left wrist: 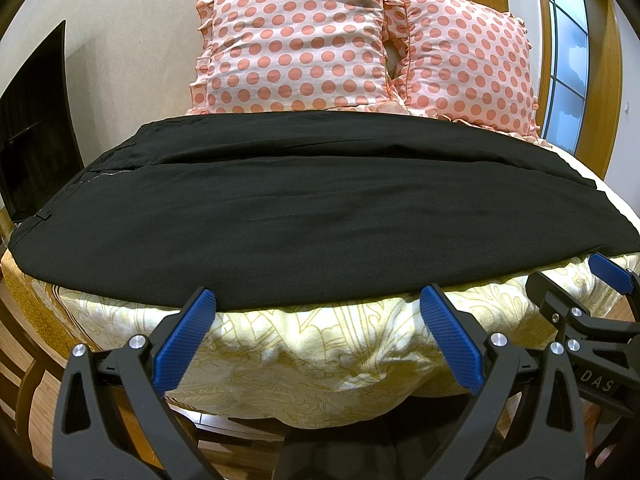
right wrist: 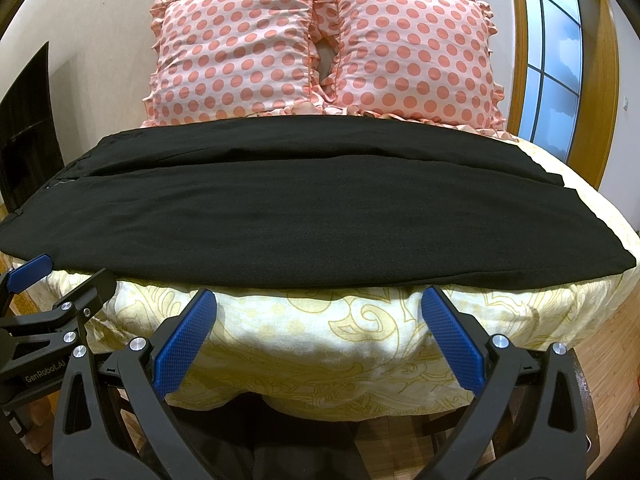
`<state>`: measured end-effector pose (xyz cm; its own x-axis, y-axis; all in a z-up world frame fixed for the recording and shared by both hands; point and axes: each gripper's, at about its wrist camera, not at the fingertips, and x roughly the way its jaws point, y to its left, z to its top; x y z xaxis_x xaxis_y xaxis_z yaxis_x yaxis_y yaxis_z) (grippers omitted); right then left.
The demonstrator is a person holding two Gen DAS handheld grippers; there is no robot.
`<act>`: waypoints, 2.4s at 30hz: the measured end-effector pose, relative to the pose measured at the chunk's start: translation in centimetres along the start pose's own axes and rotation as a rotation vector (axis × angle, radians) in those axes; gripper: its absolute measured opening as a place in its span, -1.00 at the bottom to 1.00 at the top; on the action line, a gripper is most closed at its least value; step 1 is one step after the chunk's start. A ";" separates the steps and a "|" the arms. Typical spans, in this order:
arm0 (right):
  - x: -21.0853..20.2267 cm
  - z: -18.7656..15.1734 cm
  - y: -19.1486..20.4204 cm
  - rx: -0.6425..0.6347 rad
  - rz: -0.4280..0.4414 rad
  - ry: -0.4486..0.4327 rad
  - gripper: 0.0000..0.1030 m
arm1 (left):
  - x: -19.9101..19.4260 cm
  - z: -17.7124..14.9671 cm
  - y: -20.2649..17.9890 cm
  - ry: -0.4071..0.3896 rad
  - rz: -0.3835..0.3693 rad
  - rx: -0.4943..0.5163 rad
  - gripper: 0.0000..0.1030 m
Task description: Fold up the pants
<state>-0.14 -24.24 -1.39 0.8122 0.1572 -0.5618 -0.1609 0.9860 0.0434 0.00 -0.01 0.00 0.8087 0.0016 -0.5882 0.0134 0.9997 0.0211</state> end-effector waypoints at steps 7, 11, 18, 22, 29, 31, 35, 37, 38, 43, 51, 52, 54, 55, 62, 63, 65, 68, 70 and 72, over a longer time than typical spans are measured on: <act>-0.2 -0.2 -0.4 -0.051 0.059 0.003 0.97 | -0.1 0.1 0.3 0.020 -0.032 0.012 0.97; -0.5 -0.3 -1.1 -0.097 0.077 0.003 0.97 | -0.9 0.4 1.0 0.006 -0.021 0.032 0.96; -1.7 1.9 -5.4 -0.022 0.090 -0.027 0.97 | -1.8 2.5 2.3 0.059 -0.118 -0.014 0.97; -2.1 4.7 -7.8 -0.025 0.031 -0.063 0.97 | -1.8 4.8 2.8 0.012 -0.084 -0.005 0.97; 2.9 13.2 -14.6 0.094 -0.105 -0.006 0.97 | 0.3 9.7 4.0 -0.086 0.047 -0.013 0.97; 5.4 15.8 -16.7 0.132 -0.163 0.010 0.97 | 0.9 11.0 4.1 -0.119 0.080 -0.002 0.97; 10.8 20.2 -21.0 0.234 -0.288 0.056 0.97 | 2.9 13.4 4.5 -0.165 0.138 0.006 0.97; 14.1 22.0 -23.0 0.284 -0.337 0.102 0.97 | 4.4 14.3 5.0 -0.164 0.171 -0.020 0.97; 16.0 22.9 -24.2 0.310 -0.372 0.127 0.95 | 4.9 14.6 5.2 -0.157 0.173 -0.029 0.97; 23.3 25.5 -27.9 0.383 -0.516 0.220 0.79 | 8.3 15.4 6.7 -0.085 0.176 -0.065 0.97; 30.5 25.3 -31.0 0.562 -0.579 0.395 0.29 | 11.0 15.3 7.5 0.001 0.111 -0.077 0.97; 30.8 25.1 -31.0 0.569 -0.589 0.404 0.27 | 10.9 15.3 7.5 -0.002 0.105 -0.075 0.97; 31.0 24.9 -30.8 0.550 -0.613 0.402 0.20 | 10.9 15.3 7.4 -0.004 0.095 -0.070 0.97; 30.9 24.9 -30.8 0.538 -0.617 0.393 0.12 | 10.9 15.3 7.4 -0.004 0.091 -0.068 0.97; 28.0 23.6 -32.4 0.617 -0.530 0.311 -0.83 | 10.7 15.4 7.3 -0.015 0.095 -0.078 0.97; 27.3 23.4 -32.5 0.631 -0.509 0.296 -0.85 | 10.6 15.3 7.3 -0.019 0.098 -0.079 0.97; 25.5 22.9 -32.7 0.656 -0.453 0.241 -0.90 | 10.3 15.3 7.2 -0.025 0.107 -0.076 0.97; 22.1 22.3 -32.0 0.655 -0.392 0.152 -0.91 | 9.7 15.1 7.1 -0.034 0.115 -0.066 0.97; 19.0 21.6 -31.0 0.648 -0.353 0.100 -0.91 | 9.2 15.0 6.8 -0.042 0.118 -0.058 0.97; 17.0 20.8 -30.5 0.643 -0.322 0.071 -0.91 | 8.7 14.8 6.8 -0.051 0.115 -0.058 0.97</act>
<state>30.25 -50.54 4.92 0.7221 -0.1286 -0.6797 0.4597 0.8235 0.3325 15.85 6.44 6.97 0.8316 0.1161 -0.5431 -0.1136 0.9928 0.0382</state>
